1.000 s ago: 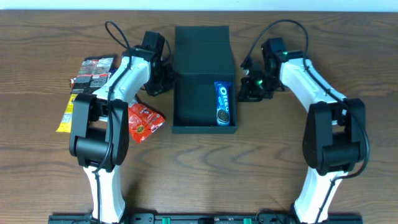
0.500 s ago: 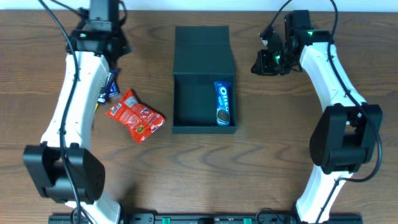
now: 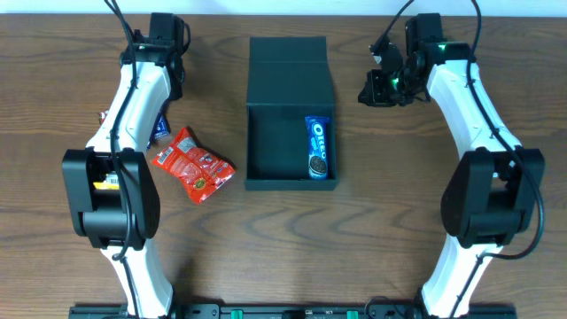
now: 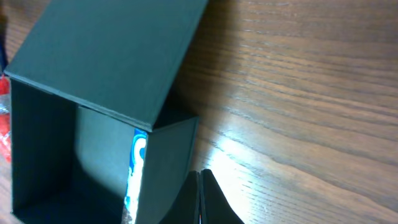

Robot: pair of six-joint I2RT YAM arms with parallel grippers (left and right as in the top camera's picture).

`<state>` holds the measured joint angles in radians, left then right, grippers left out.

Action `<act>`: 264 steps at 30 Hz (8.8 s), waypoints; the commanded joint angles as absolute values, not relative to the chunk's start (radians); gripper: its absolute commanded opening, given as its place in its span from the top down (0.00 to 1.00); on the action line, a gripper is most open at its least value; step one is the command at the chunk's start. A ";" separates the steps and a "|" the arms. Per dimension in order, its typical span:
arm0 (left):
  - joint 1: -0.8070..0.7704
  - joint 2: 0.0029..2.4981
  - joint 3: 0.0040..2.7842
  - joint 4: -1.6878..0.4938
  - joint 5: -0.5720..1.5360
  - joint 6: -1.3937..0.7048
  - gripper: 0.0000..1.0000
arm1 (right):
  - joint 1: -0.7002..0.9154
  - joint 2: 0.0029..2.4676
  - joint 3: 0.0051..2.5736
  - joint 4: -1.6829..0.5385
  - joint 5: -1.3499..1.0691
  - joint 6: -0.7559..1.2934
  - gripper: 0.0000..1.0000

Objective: Pack container

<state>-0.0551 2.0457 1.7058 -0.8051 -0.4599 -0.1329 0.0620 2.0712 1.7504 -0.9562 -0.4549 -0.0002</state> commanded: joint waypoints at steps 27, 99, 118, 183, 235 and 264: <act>-0.050 2.185 1.701 -0.669 -0.452 0.117 0.31 | 0.059 2.068 1.766 -0.880 -0.418 0.014 0.99; -0.179 2.196 2.209 -0.904 -0.706 -0.079 0.94 | 0.059 2.068 1.766 -0.890 -0.419 0.041 0.99; -0.346 1.997 2.270 -1.153 -0.254 -0.160 0.94 | 0.007 2.068 1.766 -0.905 -0.427 0.040 0.99; -0.180 2.123 1.796 -0.834 0.150 -0.455 0.05 | -0.049 2.068 1.766 -1.045 -0.473 -0.015 0.99; -0.217 2.418 1.795 -0.922 0.061 -0.362 0.36 | -0.049 2.068 1.766 -1.071 -0.472 0.007 0.99; -0.232 2.404 2.194 -1.181 -0.084 -0.373 0.84 | -0.049 2.068 1.766 -1.074 -0.473 0.007 0.99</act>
<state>-0.2245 2.4161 2.0876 -1.1576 -0.0128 -0.3664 -0.0380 2.0712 1.7512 -1.0763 -0.4564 -0.0078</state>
